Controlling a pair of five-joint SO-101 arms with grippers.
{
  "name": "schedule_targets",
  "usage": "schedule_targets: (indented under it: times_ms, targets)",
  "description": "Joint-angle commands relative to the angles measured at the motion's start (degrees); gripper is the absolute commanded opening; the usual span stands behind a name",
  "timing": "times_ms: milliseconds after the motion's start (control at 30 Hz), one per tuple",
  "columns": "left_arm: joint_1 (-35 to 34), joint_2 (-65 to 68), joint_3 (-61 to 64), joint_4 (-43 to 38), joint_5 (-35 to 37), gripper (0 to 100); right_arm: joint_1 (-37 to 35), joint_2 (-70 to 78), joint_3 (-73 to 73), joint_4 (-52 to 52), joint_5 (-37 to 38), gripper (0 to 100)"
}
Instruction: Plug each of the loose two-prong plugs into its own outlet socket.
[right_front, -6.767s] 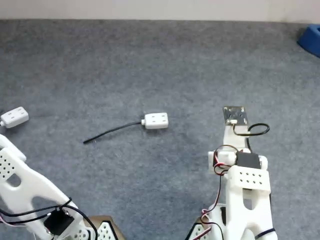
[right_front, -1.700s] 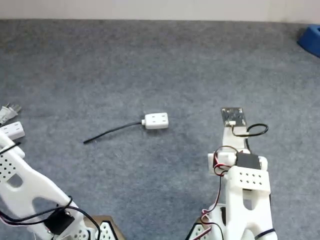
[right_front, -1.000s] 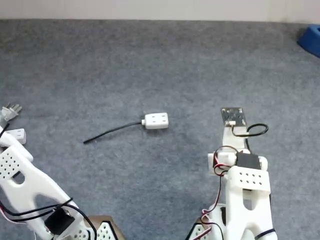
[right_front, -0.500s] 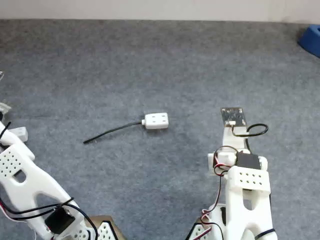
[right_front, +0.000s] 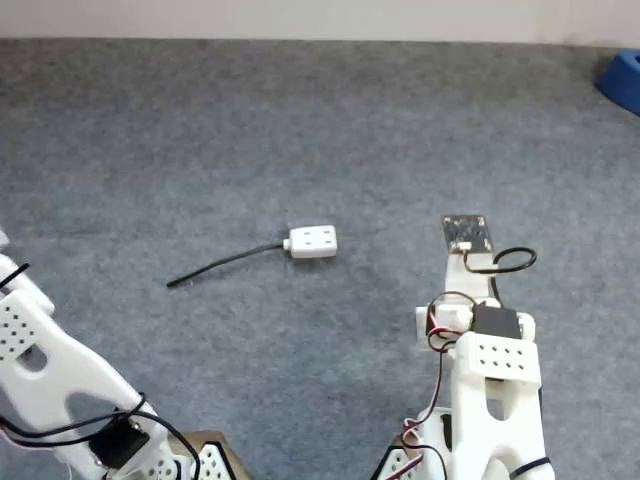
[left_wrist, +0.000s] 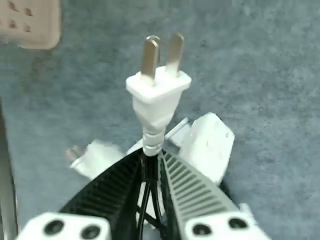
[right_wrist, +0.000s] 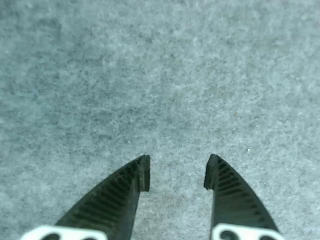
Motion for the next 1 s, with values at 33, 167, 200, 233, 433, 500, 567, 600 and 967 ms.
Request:
schedule_targets:
  times_ms: [33,167,200,233,433,500,567,600,967]
  targets:
    - [-7.60,-4.97,-2.07,-7.03,6.42,0,-0.31,-1.27,-0.13,0.57,0.53,18.9]
    - [-10.86,-3.91,-1.63,-9.49,4.13,0,-0.48,-1.27,-0.13,0.57,0.53,18.9]
    - [-11.03,-3.03,-1.10,-8.53,2.37,0,-0.48,-1.27,-0.13,0.57,0.53,18.9]
    - [-11.47,-2.07,-0.92,-7.21,1.14,0,-0.48,-1.27,-0.13,0.57,0.53,18.9]
    - [-11.38,7.43,-0.75,0.00,-5.89,0,-0.48,-1.27,-0.13,0.57,0.53,18.9]
    - [-11.30,11.65,-0.75,-0.70,-6.33,0,-0.48,-1.27,-0.13,0.57,0.53,18.9]
    - [-10.95,15.16,-0.75,-1.14,-6.42,0,-0.48,-1.27,-0.13,0.57,0.53,18.9]
    - [-10.86,16.75,-0.75,-1.14,-6.42,0,-0.48,-1.27,-0.13,0.57,0.53,18.9]
    - [-7.08,18.07,-8.75,2.81,-6.07,15,-0.48,-1.10,-0.13,0.57,0.53,18.9]
